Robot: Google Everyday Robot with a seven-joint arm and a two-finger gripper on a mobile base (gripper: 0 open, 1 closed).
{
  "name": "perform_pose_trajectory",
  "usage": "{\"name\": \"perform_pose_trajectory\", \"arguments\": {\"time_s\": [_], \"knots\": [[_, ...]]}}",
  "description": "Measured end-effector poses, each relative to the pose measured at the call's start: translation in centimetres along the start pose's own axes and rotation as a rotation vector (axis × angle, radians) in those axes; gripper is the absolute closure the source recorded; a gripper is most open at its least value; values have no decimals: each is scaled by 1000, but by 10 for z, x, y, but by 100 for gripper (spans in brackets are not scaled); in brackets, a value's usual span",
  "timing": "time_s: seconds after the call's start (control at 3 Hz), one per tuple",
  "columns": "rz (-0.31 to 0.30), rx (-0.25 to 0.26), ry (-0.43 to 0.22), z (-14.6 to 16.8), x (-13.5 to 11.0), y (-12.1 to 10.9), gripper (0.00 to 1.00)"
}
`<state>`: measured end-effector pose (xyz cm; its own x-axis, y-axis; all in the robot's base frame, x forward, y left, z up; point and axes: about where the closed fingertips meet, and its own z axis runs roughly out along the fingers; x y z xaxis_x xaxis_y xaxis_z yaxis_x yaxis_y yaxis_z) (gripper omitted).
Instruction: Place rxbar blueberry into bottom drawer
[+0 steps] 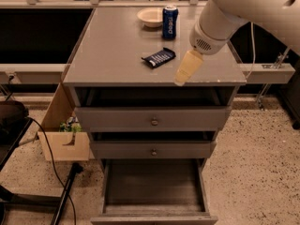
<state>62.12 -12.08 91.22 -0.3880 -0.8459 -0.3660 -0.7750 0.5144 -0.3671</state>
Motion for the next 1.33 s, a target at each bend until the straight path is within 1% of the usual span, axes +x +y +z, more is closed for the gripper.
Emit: {"name": "perform_pose_trajectory", "arguments": {"time_s": [0.33,0.67,1.0,1.33], "knots": [[30,-2,-38,15,-29,-3,0],[58,-4,-60,28,-53,-6,0],[87,-17,-71,45,-75,-5,0],[109,-44,-71,64,-89,1,0]]}}
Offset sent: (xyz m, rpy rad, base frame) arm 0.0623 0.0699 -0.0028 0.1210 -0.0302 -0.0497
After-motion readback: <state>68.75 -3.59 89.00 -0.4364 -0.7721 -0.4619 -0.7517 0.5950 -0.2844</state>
